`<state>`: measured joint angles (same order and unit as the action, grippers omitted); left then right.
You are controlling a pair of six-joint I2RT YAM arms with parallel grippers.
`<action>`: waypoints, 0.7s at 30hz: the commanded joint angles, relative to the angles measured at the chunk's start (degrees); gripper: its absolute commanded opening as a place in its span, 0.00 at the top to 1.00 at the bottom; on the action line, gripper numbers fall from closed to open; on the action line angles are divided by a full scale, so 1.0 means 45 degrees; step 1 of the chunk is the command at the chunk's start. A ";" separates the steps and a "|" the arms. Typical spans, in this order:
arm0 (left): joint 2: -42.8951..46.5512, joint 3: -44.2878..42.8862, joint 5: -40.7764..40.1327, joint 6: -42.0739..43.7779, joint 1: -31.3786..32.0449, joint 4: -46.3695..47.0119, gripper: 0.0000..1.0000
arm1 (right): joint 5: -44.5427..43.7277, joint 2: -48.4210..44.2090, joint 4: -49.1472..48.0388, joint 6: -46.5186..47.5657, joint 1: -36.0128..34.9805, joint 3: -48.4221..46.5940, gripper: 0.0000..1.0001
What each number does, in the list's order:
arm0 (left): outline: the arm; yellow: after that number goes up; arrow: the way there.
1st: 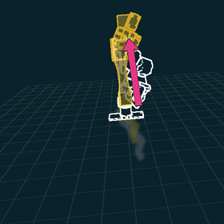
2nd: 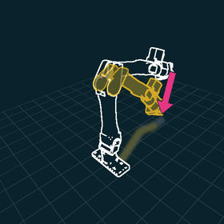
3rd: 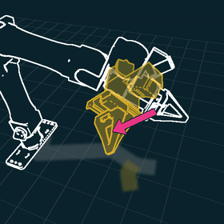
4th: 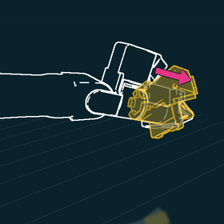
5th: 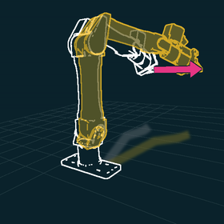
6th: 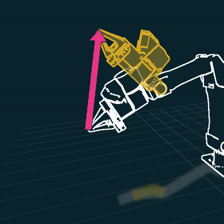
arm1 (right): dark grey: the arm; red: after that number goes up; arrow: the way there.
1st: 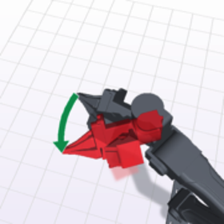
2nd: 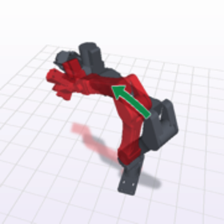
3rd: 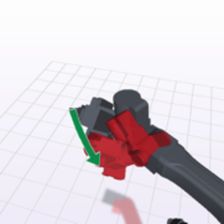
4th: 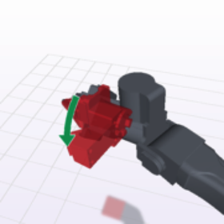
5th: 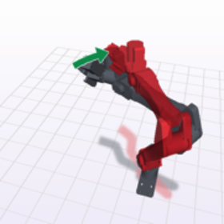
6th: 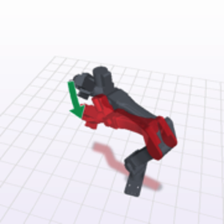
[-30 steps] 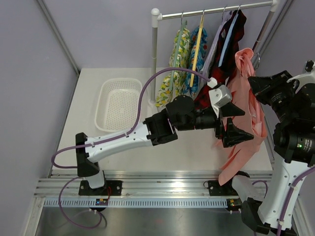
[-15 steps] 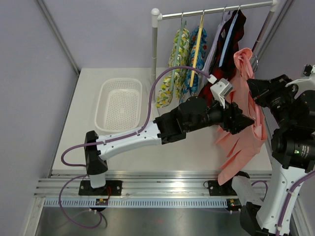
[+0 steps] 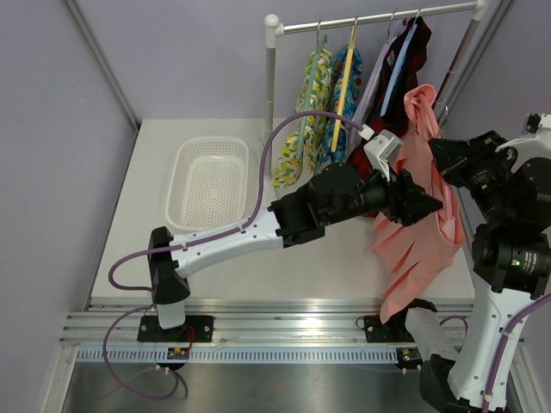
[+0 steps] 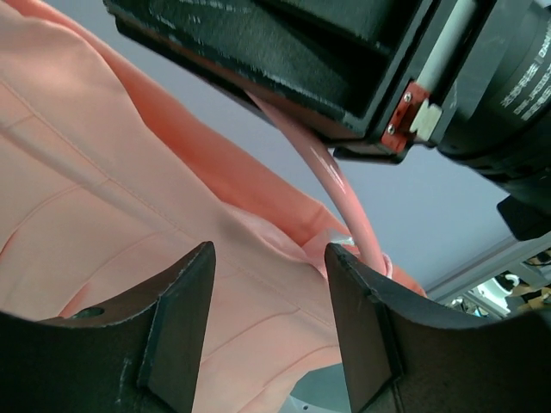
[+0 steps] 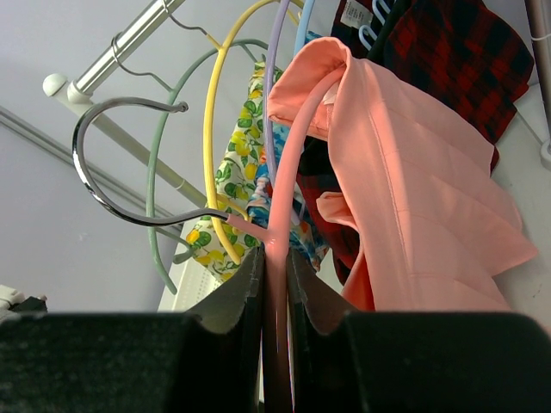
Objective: Remove the skirt from the hanger
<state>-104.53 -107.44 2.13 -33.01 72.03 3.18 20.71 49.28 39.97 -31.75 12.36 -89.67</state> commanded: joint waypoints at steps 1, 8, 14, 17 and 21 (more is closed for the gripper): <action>0.0279 0.0221 0.0717 -0.0514 -0.0225 0.1419 0.38 | 0.0398 -0.0364 -0.2377 -0.0015 -0.0051 -0.0171 1.00; 0.0611 0.1567 0.1381 -0.1684 -0.0362 0.2885 0.30 | 0.0280 -0.0579 -0.2317 -0.0054 -0.0149 -0.0192 1.00; 0.0924 0.2332 0.1616 -0.2429 -0.0577 0.4117 0.67 | 0.0515 -0.0813 -0.2669 -0.0581 -0.0188 0.0121 1.00; 0.0983 0.2391 0.1615 -0.2545 -0.0635 0.4118 0.92 | 0.0632 -0.1028 -0.2962 -0.0874 -0.0169 0.0569 1.00; 0.1061 0.2371 0.1656 -0.2468 -0.0694 0.3729 1.00 | 0.0769 -0.1282 -0.3275 -0.1187 -0.0169 0.1233 1.00</action>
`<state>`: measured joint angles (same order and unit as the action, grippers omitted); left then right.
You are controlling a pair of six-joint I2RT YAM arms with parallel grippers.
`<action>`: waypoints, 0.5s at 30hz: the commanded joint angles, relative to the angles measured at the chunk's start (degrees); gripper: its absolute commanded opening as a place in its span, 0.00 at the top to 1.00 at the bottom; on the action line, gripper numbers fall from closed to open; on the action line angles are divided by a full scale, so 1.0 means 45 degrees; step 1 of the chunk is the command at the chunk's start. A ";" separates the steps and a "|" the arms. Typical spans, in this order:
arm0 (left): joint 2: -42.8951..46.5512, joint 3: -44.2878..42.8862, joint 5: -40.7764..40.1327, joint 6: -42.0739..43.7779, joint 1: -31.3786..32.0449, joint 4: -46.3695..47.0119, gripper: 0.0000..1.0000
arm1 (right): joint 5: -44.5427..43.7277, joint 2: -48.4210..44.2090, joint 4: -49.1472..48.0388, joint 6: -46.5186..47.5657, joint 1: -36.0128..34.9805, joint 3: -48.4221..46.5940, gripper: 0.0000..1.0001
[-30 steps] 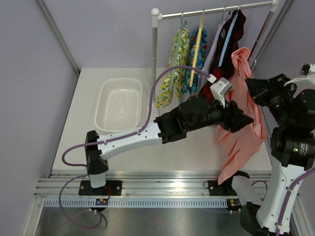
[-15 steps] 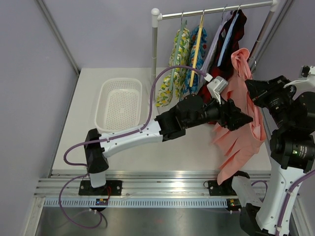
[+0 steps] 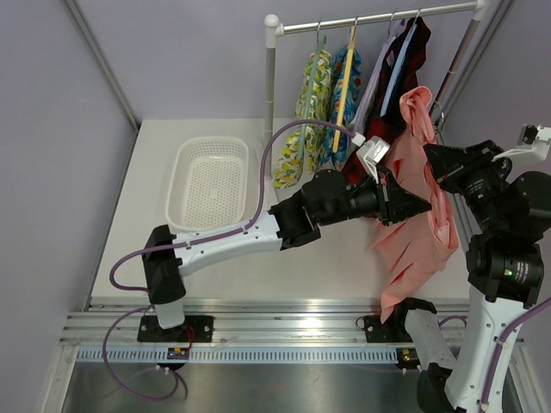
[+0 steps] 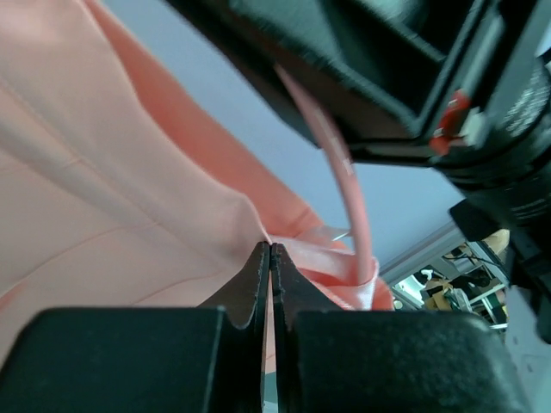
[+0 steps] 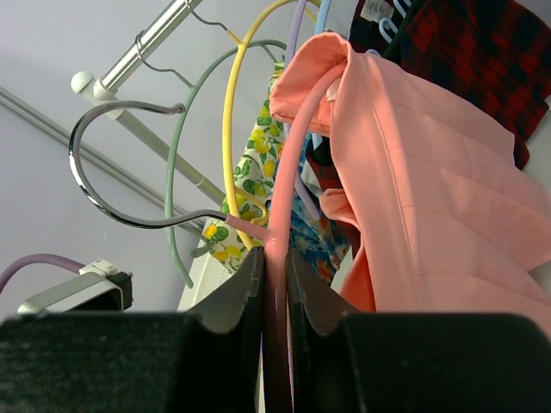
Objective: Remove the skirt from the hanger
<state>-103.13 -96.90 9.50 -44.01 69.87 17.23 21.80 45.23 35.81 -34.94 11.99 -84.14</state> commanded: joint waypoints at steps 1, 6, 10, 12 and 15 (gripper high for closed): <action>0.0828 0.0127 -0.0020 0.0014 -0.0233 0.0604 1.00 | 0.0468 -0.0403 -0.2334 -0.0439 -0.0086 0.0103 1.00; 0.1237 -0.0048 -0.0273 0.0209 -0.0038 -0.0330 1.00 | 0.0273 -0.0695 -0.2820 -0.0634 -0.0086 0.1058 1.00; 0.1492 -0.0593 -0.0722 0.0677 0.0449 -0.1269 1.00 | -0.0389 -0.0891 -0.3036 -0.0576 -0.0086 0.1685 1.00; 0.1376 -0.1565 -0.1016 0.1068 0.0878 -0.2027 1.00 | -0.0703 -0.1105 -0.3308 -0.0653 -0.0086 0.2250 1.00; 0.0578 -0.3533 -0.0744 0.0894 0.1095 -0.2810 1.00 | -0.1054 -0.1398 -0.3914 -0.0907 -0.0086 0.3168 1.00</action>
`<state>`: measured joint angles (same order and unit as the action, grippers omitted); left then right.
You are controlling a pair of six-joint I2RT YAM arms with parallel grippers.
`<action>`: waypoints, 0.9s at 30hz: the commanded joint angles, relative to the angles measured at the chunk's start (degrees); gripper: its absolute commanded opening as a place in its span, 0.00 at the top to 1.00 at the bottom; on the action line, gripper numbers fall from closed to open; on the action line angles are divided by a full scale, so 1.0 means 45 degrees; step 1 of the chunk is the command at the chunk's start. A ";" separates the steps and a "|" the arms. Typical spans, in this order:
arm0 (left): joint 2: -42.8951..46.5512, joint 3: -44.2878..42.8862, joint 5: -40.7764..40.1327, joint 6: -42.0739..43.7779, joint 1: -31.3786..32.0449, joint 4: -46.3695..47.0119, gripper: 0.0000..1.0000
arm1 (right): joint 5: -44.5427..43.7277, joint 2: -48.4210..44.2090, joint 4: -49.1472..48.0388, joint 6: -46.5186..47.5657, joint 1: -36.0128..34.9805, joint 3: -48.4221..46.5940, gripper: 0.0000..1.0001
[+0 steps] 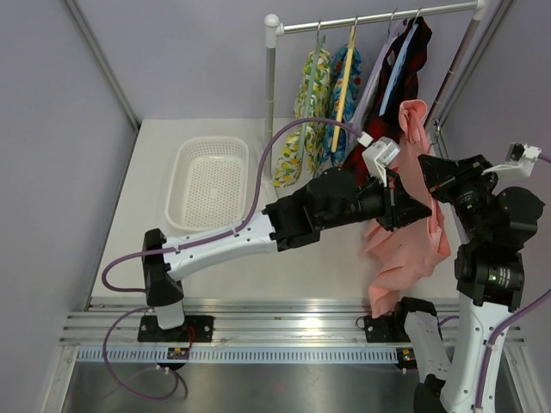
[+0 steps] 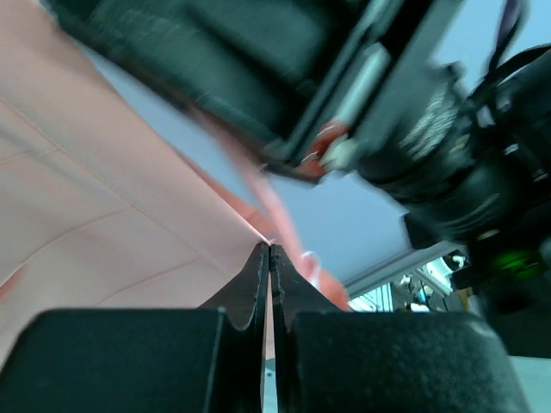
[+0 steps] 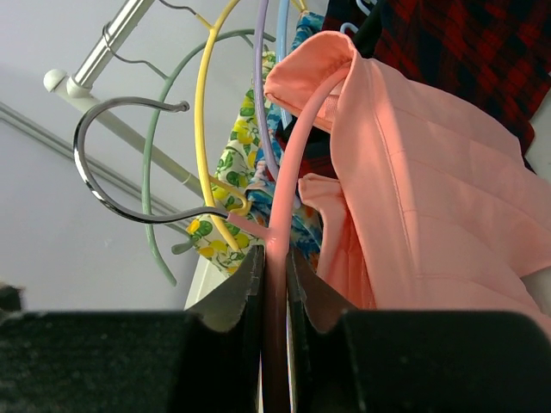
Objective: Remove the skirt from the hanger
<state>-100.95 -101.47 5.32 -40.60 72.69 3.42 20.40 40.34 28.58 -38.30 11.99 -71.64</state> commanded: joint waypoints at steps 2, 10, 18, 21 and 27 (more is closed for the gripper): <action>-0.0826 -0.3734 0.0457 0.0018 0.0585 -0.0230 1.00 | -0.0959 -0.0467 -0.2677 -0.0218 -0.0086 0.1032 1.00; -0.1964 -0.6816 0.0712 0.0350 0.1717 -0.2244 1.00 | -0.2111 -0.0332 -0.2952 0.0542 -0.0125 0.1234 1.00; 0.1278 -0.0015 -0.4011 0.1286 0.2539 -0.1816 0.12 | -0.2211 0.0996 -0.2777 0.0798 -0.0145 -0.1441 1.00; 0.2118 0.1624 -0.5749 0.2261 0.2598 -0.1581 0.09 | -0.1879 0.1387 -0.2465 0.0623 -0.0183 -0.2633 1.00; 0.1653 0.2783 -0.8290 0.4898 0.2793 -0.0529 0.03 | -0.1352 0.1914 -0.2366 -0.0255 -0.0184 -0.3885 1.00</action>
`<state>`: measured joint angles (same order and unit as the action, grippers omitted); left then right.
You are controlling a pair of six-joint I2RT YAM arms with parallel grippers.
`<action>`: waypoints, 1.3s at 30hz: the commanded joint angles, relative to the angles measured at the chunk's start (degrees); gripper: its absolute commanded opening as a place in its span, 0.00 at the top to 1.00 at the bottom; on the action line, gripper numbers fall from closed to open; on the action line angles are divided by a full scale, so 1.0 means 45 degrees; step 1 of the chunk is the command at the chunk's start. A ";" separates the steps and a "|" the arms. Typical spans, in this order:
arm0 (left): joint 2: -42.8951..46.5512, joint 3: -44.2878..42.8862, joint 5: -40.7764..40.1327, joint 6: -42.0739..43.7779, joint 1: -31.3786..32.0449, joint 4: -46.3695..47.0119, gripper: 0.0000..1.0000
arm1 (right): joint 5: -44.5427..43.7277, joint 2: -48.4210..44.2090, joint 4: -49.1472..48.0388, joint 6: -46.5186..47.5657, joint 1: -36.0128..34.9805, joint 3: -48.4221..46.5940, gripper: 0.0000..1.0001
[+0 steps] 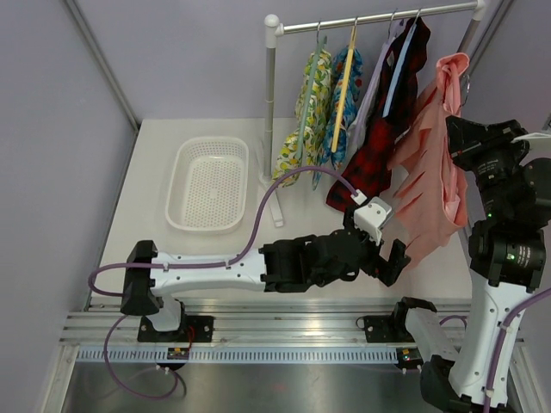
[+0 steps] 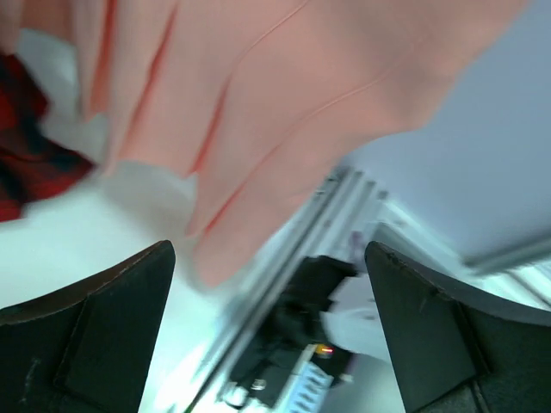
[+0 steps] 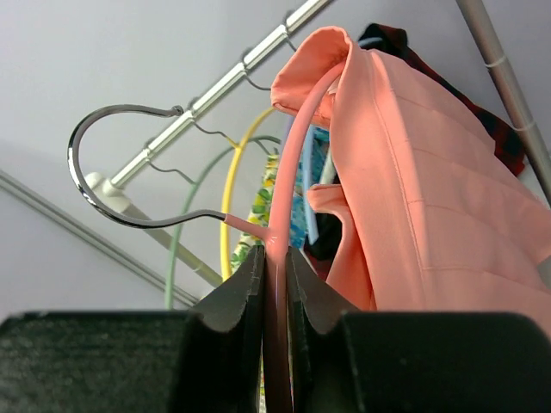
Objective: Remove the skirt from the hanger
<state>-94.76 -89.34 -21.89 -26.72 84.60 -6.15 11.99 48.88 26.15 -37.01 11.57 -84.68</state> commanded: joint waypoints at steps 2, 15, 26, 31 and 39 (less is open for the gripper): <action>-0.0112 0.0224 -0.2479 0.2596 0.0243 0.2339 0.02 | 0.0636 0.0094 -0.1847 -0.0816 -0.0111 -0.1199 1.00; -0.0175 0.0983 -0.0489 0.3652 0.0712 0.5798 0.07 | 0.0617 0.0055 -0.2373 -0.1812 -0.0091 -0.0927 1.00; 0.3079 0.3331 -0.0626 0.4593 -0.0354 0.6142 0.01 | 0.2046 -0.0118 0.0573 -0.0256 -0.0266 -0.3096 1.00; 0.4280 0.1636 0.0529 0.4451 -0.3129 0.3500 0.01 | 0.2334 -0.1251 0.1180 -0.0543 -0.0287 -0.1867 1.00; 0.2194 -0.2292 0.5269 0.2251 -0.6883 0.2227 0.01 | 0.3116 -0.3420 0.2274 -0.1441 -0.0677 -0.0069 1.00</action>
<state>-80.03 -95.02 -10.92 -10.63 56.88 7.60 23.14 34.59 40.56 -41.52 9.30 -86.15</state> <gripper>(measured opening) 0.987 0.184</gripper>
